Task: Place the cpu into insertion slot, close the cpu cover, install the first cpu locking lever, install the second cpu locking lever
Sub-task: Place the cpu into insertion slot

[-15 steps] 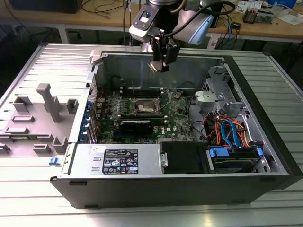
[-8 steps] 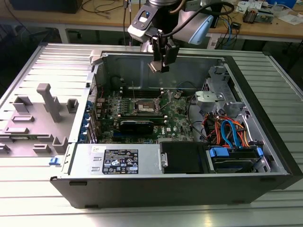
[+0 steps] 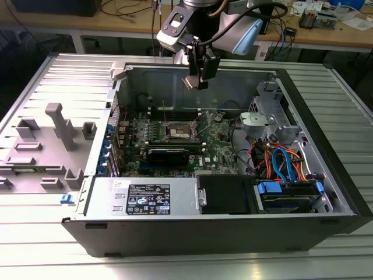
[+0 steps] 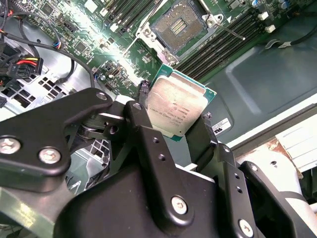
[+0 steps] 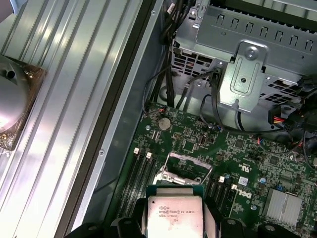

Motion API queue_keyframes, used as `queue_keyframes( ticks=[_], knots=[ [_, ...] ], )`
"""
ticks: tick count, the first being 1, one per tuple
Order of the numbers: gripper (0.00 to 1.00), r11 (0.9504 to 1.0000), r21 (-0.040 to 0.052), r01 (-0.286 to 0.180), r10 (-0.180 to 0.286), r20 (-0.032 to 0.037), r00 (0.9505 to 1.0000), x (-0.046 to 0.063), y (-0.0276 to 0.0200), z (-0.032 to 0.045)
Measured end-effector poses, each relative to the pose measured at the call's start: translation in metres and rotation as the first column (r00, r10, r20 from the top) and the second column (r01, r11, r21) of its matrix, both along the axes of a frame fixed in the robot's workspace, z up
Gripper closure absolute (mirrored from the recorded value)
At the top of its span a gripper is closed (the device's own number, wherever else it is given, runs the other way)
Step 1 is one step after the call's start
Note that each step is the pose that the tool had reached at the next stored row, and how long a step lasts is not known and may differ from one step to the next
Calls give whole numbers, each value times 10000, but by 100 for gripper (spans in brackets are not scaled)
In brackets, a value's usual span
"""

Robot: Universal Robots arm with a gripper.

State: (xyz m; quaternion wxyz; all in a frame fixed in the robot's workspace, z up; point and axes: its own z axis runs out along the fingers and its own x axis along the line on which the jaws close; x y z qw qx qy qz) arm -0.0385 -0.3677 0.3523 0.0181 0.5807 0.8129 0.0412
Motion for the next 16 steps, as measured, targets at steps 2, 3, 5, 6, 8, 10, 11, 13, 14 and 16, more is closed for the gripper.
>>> queue_keyframes(
  ticks=[2, 3, 5, 6, 8, 10, 11, 13, 14, 16],
  knots=[
    [45, 10000, 0, 1, -1, 0, 10000, 0, 0, 0],
    [45, 10000, 0, 1, -1, 0, 10000, 0, 0, 0],
    [45, 10000, 0, 2, -2, 0, 10000, 0, 0, 0],
    [45, 10000, 0, 2, -2, 0, 10000, 0, 0, 0],
    [45, 10000, 0, 75, -75, 1, 10000, 0, 0, -2],
    [45, 9994, 0, 334, -334, 1, 9994, 0, 0, -7],
    [45, 9987, -1, 510, -510, -1, 9987, 0, 0, -13],
    [45, 9981, -1, 610, -610, -3, 9981, -4, 0, -20],
    [45, 9979, -1, 646, -646, -3, 9979, -10, -2, -26],
    [45, 9977, -2, 682, -682, -3, 9977, -24, -2, -31]
  ],
)
